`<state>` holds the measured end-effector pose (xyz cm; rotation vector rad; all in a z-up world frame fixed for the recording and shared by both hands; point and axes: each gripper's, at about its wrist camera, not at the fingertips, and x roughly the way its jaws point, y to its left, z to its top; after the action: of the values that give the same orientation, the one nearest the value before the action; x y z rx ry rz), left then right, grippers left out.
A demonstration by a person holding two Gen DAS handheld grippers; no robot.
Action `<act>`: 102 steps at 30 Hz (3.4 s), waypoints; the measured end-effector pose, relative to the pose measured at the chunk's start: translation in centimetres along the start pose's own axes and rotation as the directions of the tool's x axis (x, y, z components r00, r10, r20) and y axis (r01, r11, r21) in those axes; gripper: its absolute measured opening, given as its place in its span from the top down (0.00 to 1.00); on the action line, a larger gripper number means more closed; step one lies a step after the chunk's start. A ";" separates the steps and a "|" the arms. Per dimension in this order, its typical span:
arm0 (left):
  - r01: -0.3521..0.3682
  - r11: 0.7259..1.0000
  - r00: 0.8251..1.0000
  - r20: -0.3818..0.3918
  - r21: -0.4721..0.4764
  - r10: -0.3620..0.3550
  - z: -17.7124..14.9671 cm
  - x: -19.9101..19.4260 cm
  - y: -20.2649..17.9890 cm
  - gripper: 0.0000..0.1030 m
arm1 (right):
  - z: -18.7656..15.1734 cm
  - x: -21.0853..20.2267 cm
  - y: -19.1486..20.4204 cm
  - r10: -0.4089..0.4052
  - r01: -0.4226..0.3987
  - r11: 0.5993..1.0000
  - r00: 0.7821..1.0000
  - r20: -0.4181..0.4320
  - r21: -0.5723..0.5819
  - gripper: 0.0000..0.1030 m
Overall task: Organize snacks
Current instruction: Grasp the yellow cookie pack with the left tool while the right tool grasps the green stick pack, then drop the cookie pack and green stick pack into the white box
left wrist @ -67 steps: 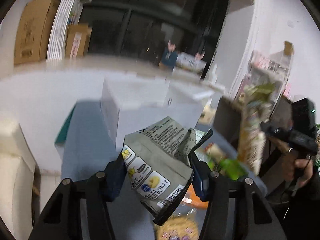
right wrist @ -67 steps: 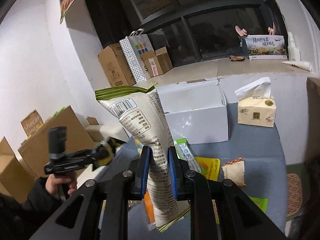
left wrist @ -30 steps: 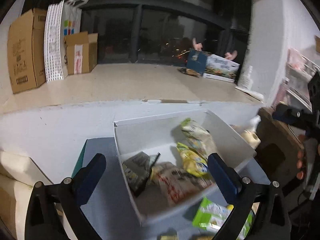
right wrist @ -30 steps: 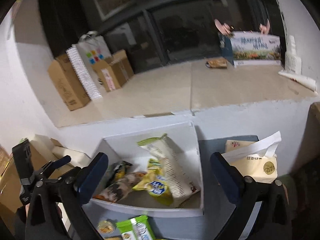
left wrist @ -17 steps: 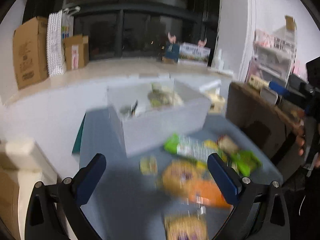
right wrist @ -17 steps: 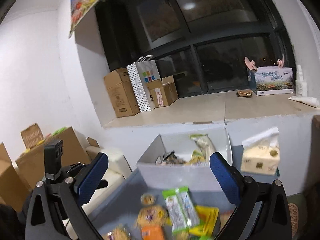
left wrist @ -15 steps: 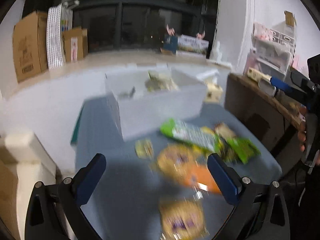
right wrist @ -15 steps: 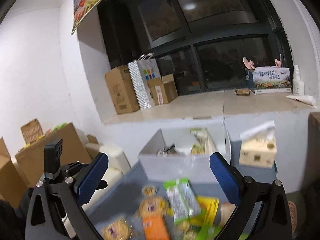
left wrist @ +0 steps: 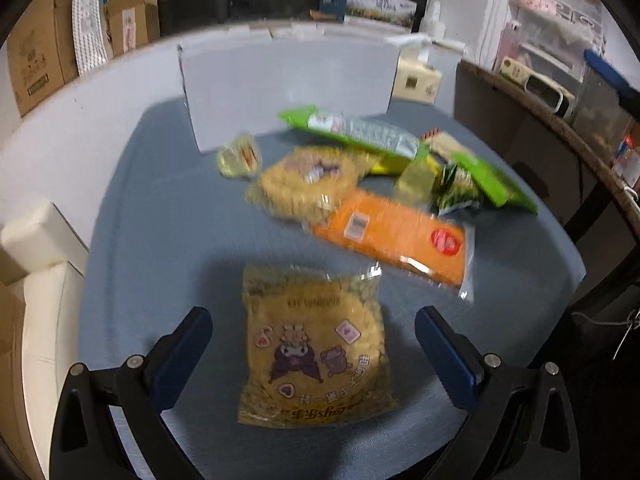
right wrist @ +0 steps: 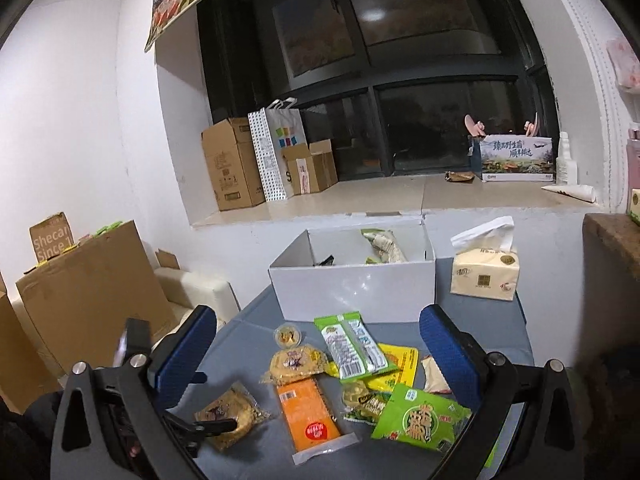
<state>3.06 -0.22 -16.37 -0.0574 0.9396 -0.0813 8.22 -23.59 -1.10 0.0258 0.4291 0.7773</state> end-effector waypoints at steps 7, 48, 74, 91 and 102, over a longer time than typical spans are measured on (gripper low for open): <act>-0.024 1.000 0.998 -0.053 0.019 0.025 -0.9 2.1 -0.6 0.00 | -1.0 0.2 0.3 -0.010 0.010 1.000 1.000 -0.028 -0.005 0.00; 0.091 0.996 0.936 0.344 -0.021 -0.078 3.4 -10.1 2.1 0.24 | -3.0 21.6 -5.1 0.002 0.010 1.000 0.848 -0.529 0.019 0.38; 0.187 0.981 0.882 0.449 -0.050 -0.145 22.0 -5.9 6.6 0.24 | 9.1 13.3 -6.9 0.034 -0.006 0.977 0.992 -0.125 0.213 0.38; 0.036 0.991 0.965 0.261 -0.125 -0.002 30.7 4.5 10.9 0.00 | 13.0 30.4 -12.7 -0.047 0.152 0.943 0.941 -0.334 0.296 0.00; 0.014 0.995 0.953 0.301 -0.096 0.015 28.2 1.2 9.7 0.00 | 13.4 25.0 -11.6 -0.041 0.104 0.966 0.966 -0.257 0.235 0.00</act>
<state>26.96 9.67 -1.50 -0.1551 0.6365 -0.0250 37.00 -13.01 -0.07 0.1453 0.7626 0.6523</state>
